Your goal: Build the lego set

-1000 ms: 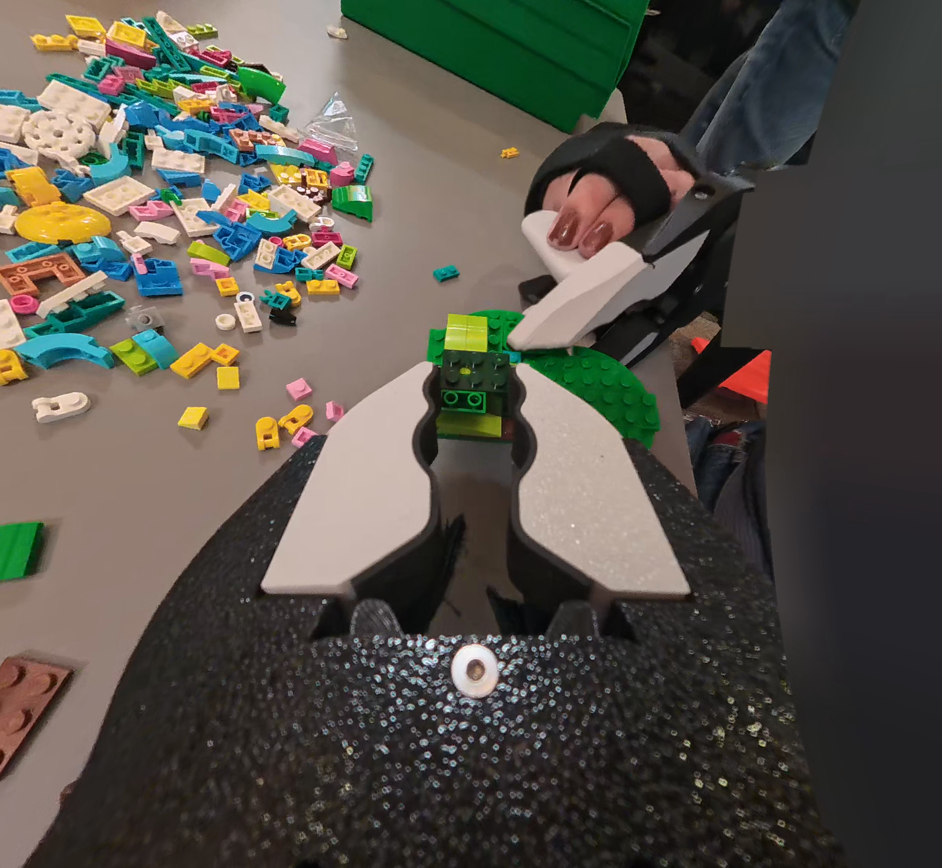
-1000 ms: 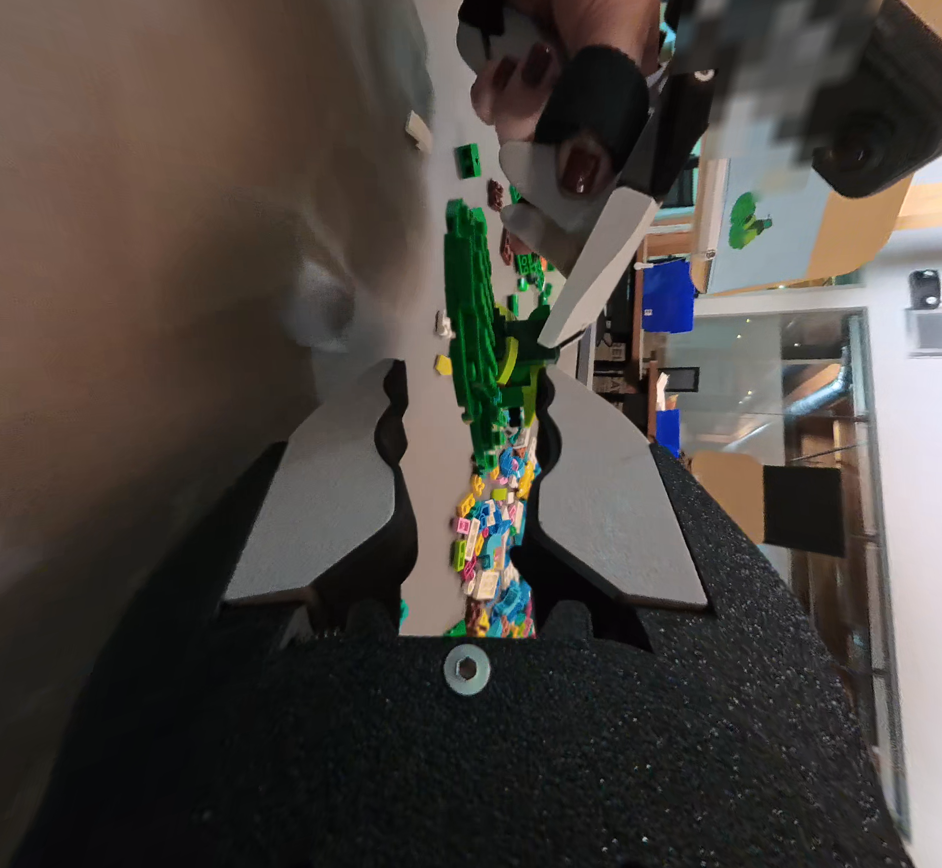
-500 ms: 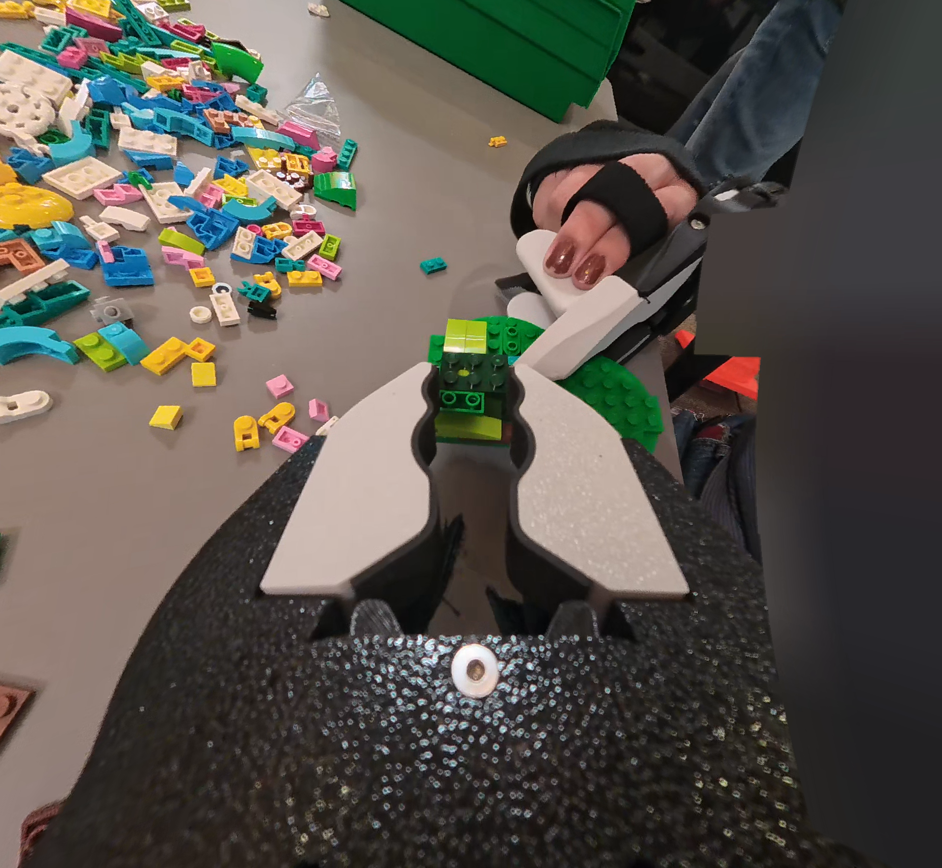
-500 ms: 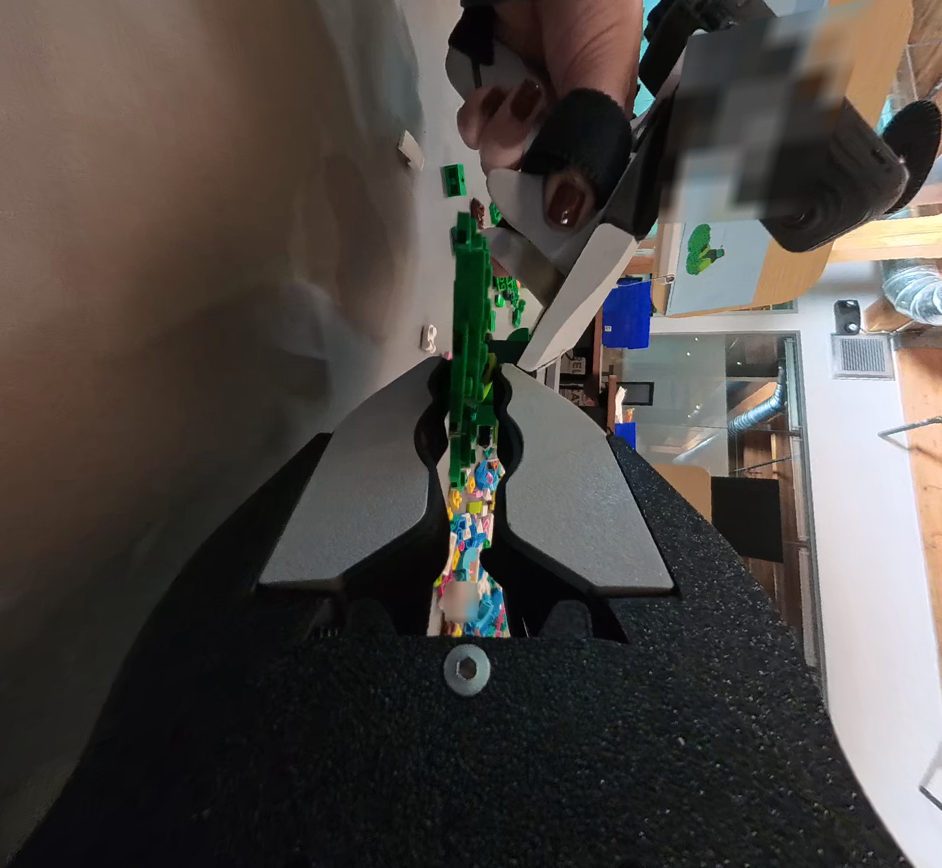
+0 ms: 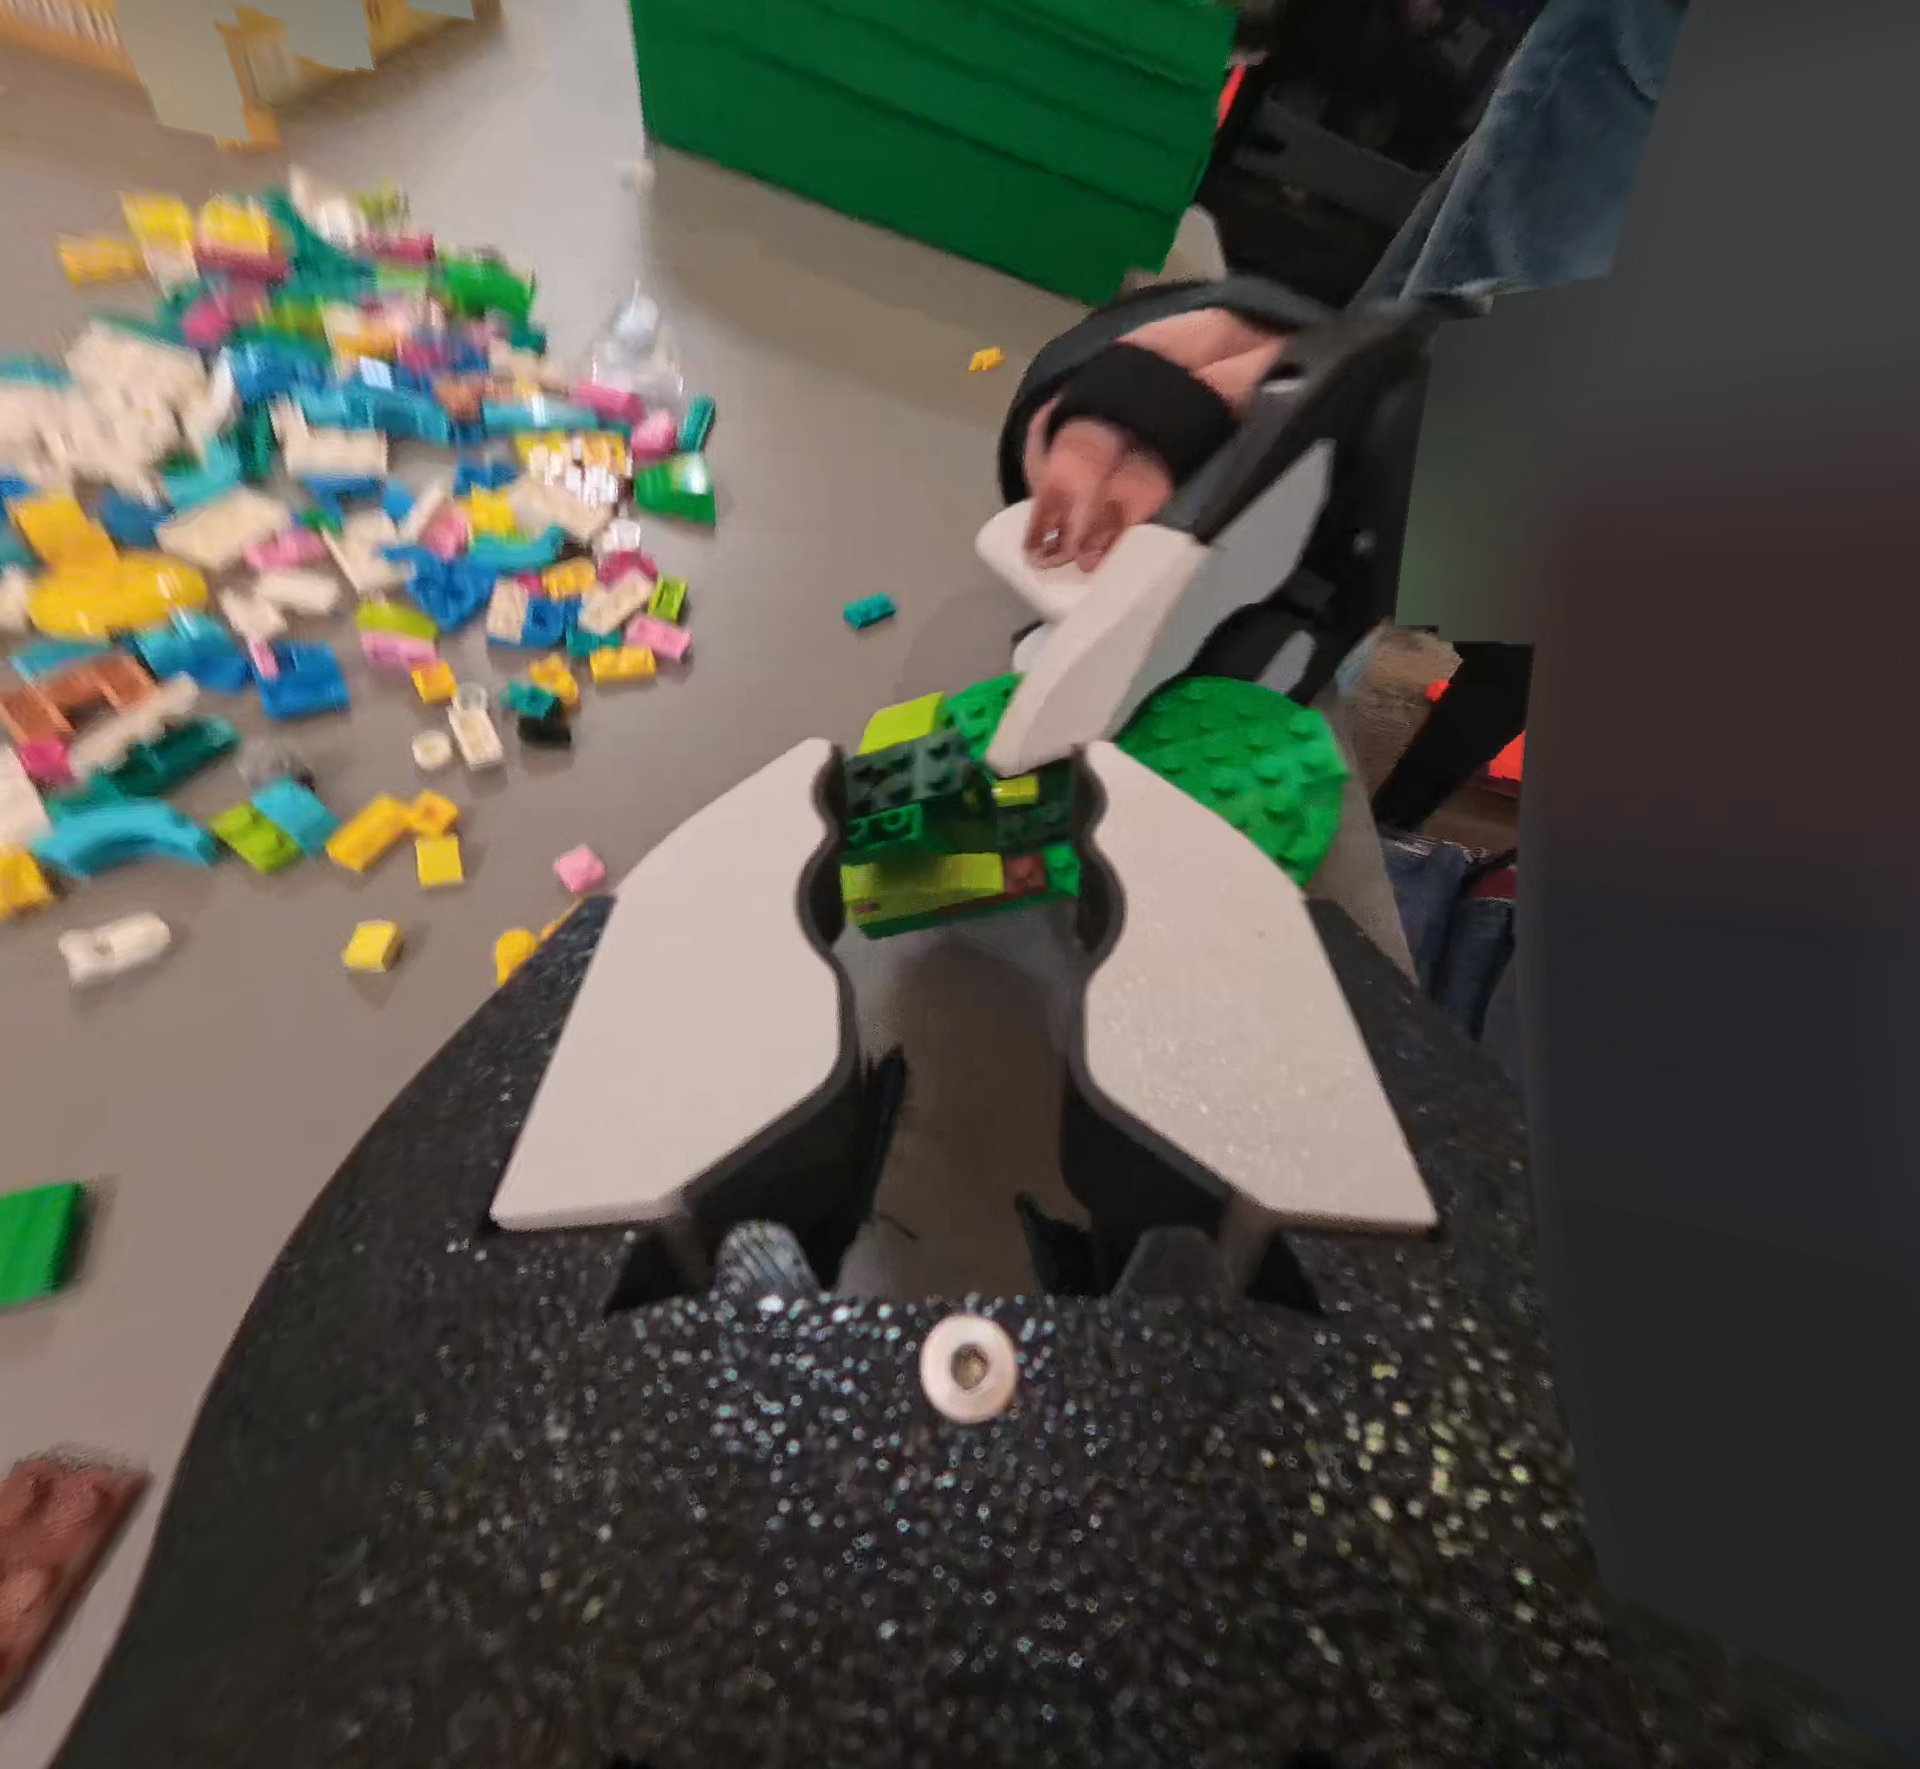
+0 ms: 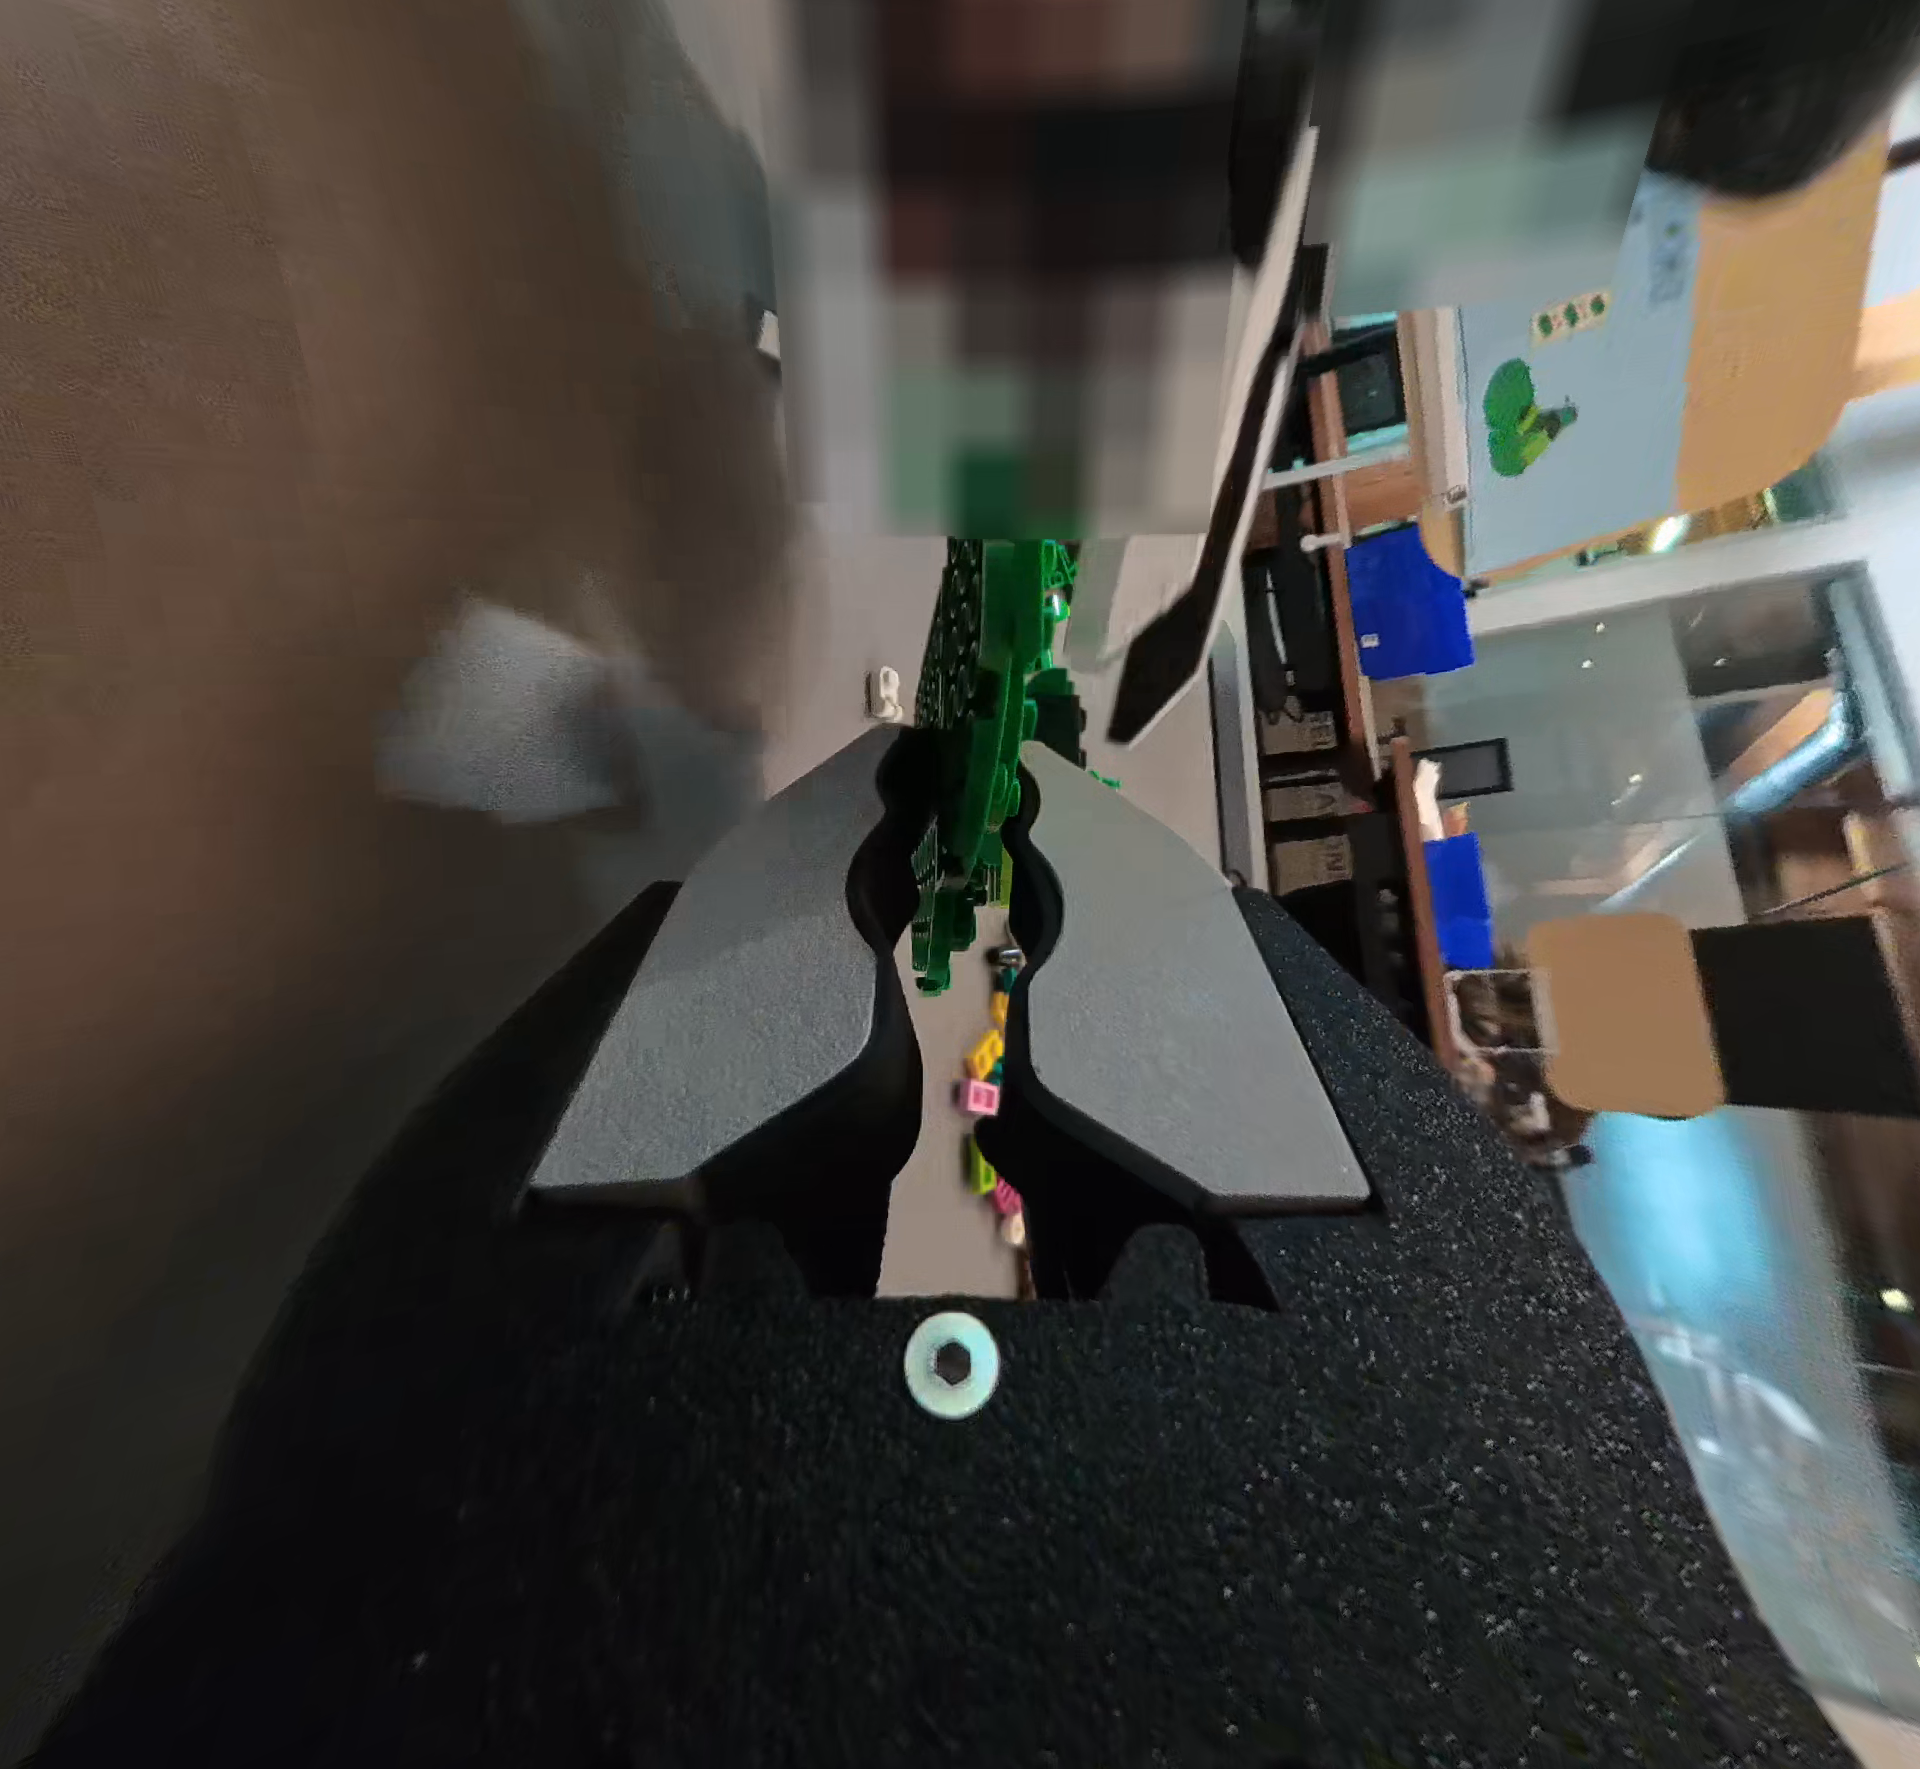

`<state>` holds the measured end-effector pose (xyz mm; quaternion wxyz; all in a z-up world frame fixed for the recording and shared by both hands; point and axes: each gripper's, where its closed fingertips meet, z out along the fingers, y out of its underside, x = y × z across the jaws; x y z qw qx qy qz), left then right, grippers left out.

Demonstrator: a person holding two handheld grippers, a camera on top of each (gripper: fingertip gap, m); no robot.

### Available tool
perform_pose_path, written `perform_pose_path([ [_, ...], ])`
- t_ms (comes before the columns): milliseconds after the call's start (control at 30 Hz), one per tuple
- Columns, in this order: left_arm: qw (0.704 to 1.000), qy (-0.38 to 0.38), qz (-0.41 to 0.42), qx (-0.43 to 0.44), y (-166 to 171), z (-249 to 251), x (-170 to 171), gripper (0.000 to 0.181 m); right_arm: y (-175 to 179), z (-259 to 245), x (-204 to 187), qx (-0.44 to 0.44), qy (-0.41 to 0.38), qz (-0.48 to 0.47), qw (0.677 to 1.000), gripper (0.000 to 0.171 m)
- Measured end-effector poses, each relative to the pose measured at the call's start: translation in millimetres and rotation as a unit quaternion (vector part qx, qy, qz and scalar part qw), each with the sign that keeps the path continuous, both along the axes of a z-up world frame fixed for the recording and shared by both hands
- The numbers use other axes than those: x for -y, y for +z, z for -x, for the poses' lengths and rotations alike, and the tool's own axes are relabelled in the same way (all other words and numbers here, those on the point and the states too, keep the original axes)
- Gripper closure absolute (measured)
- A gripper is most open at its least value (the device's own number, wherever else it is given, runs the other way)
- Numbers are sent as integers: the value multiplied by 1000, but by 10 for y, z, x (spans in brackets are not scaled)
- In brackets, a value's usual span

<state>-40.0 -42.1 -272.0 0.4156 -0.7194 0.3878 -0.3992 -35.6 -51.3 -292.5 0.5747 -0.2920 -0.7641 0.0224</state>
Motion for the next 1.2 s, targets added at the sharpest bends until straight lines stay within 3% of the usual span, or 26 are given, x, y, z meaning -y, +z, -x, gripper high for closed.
perform_pose_path([
  [100,991,-12,-137,-7,171,13,120,125,26,-36,-41,-15,-4,38,999,158],
  [200,957,-18,-280,-68,177,20,249,128,-35,-47,-39,-8,-1,49,999,157],
  [300,926,-36,-355,-121,98,17,365,126,-92,-41,-34,-1,1,54,999,158],
  [533,876,-33,-415,-244,-255,-40,269,129,-45,-9,55,-15,22,87,996,157],
  [767,863,-16,-431,-261,-285,-103,234,156,-83,15,149,-4,39,81,996,158],
  [1033,841,6,-468,-271,-222,-99,230,163,-8,7,136,-23,29,91,995,158],
  [1200,845,-4,-470,-257,-214,-104,264,163,-4,5,177,-21,36,85,995,158],
])
